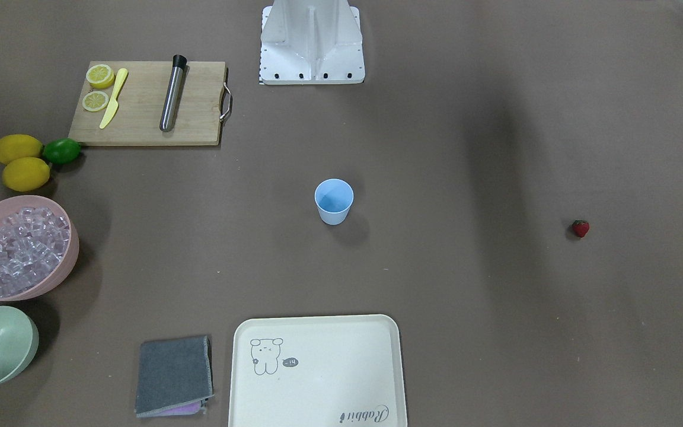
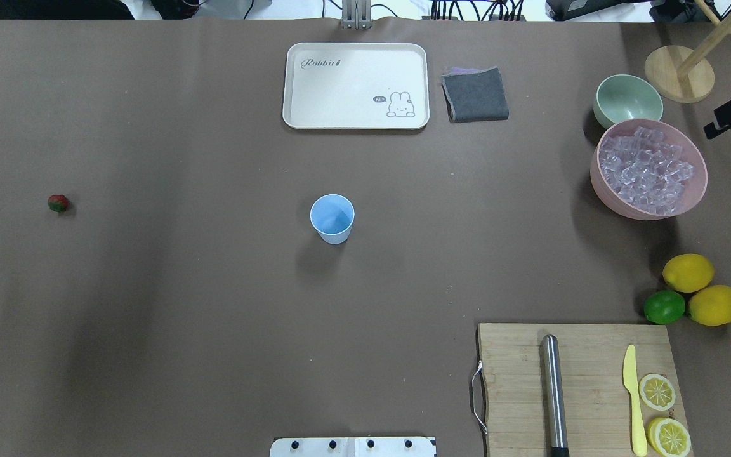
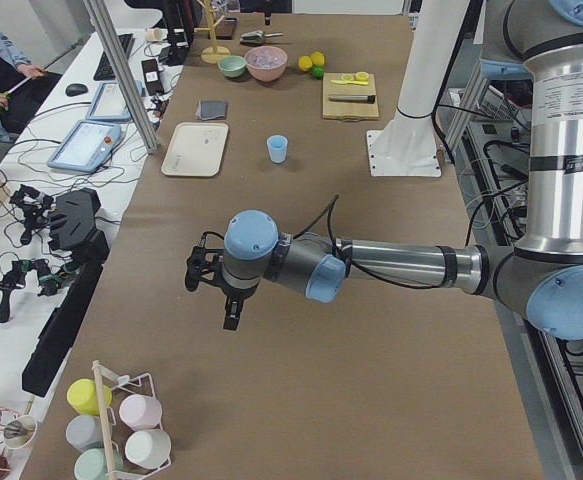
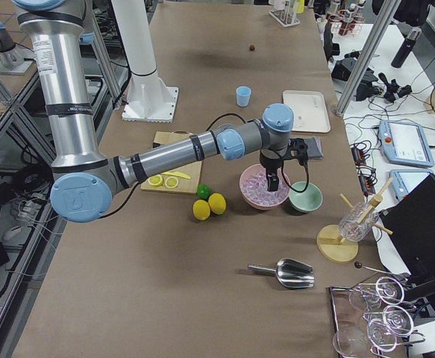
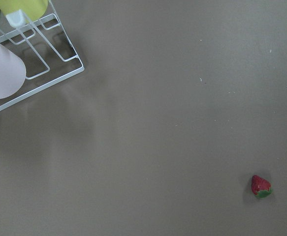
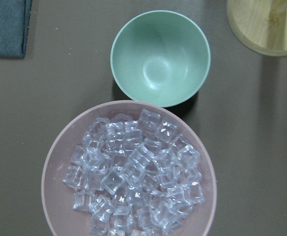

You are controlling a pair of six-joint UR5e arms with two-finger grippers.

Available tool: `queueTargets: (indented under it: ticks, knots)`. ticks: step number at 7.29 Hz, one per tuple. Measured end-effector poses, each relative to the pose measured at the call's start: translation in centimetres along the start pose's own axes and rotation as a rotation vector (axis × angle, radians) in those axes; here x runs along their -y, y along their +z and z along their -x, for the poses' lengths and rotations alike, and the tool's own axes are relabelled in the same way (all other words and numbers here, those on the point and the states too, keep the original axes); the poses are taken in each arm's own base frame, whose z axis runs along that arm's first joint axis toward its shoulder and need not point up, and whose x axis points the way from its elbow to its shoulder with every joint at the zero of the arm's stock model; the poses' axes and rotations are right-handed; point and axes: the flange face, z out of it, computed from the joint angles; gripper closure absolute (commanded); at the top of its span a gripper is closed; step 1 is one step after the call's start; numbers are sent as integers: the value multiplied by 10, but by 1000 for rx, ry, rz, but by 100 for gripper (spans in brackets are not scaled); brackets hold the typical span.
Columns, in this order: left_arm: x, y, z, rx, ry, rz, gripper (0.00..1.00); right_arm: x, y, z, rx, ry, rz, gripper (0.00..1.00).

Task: Put ice and strawberries in cup
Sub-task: 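Move the right gripper down into the pink bowl of ice cubes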

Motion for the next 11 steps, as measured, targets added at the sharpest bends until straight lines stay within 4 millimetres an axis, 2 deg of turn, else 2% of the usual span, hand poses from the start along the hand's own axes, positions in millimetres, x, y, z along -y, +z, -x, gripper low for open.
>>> queueTargets:
  ticks: [2, 4, 5, 7, 9, 10, 11]
  knots:
    - [0, 1, 0, 0, 1, 2, 2, -4, 41, 18, 3, -16, -25, 3]
    - [0, 1, 0, 0, 1, 2, 2, -8, 73, 32, -18, -25, -38, 4]
    - [0, 1, 0, 1, 1, 2, 2, -9, 91, 29, -21, -35, -41, 4]
    - [0, 1, 0, 2, -1, 1, 2, -11, 129, 7, -7, -65, -56, 4]
    - [0, 0, 0, 2, -1, 0, 2, -12, 140, 7, 12, -49, -69, 4]
    - [0, 1, 0, 1, -2, 1, 2, -11, 139, 11, 18, -39, -74, 5]
    - [0, 1, 0, 0, -3, 2, 2, -10, 137, 15, 23, -34, -80, 10]
